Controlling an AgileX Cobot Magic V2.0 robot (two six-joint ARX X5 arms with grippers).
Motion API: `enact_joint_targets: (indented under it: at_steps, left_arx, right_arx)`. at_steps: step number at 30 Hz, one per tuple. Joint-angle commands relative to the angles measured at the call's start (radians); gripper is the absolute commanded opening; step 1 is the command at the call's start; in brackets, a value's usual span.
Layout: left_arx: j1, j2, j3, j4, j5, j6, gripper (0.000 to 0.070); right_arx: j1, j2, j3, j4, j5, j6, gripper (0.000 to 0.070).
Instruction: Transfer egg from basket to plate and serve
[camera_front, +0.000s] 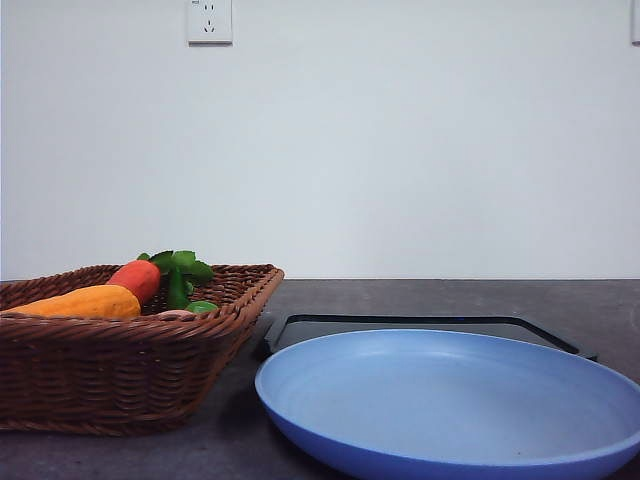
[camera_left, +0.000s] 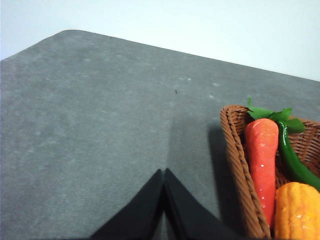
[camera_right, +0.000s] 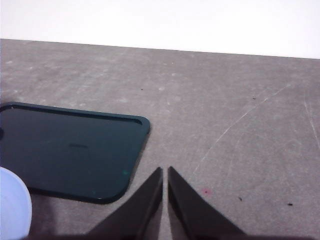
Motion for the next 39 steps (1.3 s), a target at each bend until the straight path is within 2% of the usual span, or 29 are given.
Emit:
enact_joint_targets:
  at_steps: [1, 4, 6, 14, 18, 24, 28, 31, 35, 39]
  left_arx:
    - [0.0, -0.002, -0.019, 0.0, 0.001, -0.045, 0.0]
    - [0.0, -0.002, -0.019, 0.014, 0.001, -0.126, 0.0]
    - [0.0, -0.002, -0.019, 0.014, 0.001, -0.163, 0.0]
    - [0.0, -0.002, -0.018, 0.013, 0.021, -0.203, 0.0]
    - [0.0, 0.0, 0.0, -0.007, 0.102, -0.202, 0.0]
    - [0.0, 0.076, 0.115, -0.084, 0.225, -0.202, 0.0]
    - [0.0, 0.181, 0.217, -0.13, 0.314, -0.195, 0.0]
    - [0.0, 0.267, 0.287, -0.131, 0.384, -0.159, 0.0]
    - [-0.002, 0.388, 0.377, -0.143, 0.486, -0.092, 0.0]
    - [-0.009, 0.511, 0.461, -0.206, 0.558, -0.049, 0.0]
  right_arx:
    - [-0.001, -0.002, -0.006, 0.004, -0.003, 0.011, 0.0]
    - [-0.001, -0.002, -0.006, 0.003, -0.003, 0.027, 0.0]
    - [-0.001, -0.002, -0.006, 0.003, -0.003, 0.066, 0.0]
    - [-0.001, -0.002, 0.0, 0.002, -0.008, 0.269, 0.0]
    - [-0.001, -0.001, 0.028, -0.029, -0.014, 0.353, 0.0]
    - [-0.001, 0.024, 0.153, -0.13, -0.014, 0.408, 0.0]
    - [-0.001, 0.101, 0.27, -0.204, -0.014, 0.409, 0.0]
    - [-0.001, 0.172, 0.355, -0.254, -0.019, 0.4, 0.0]
    - [-0.001, 0.29, 0.465, -0.303, -0.09, 0.346, 0.0]
    - [-0.001, 0.42, 0.565, -0.381, -0.175, 0.297, 0.0]
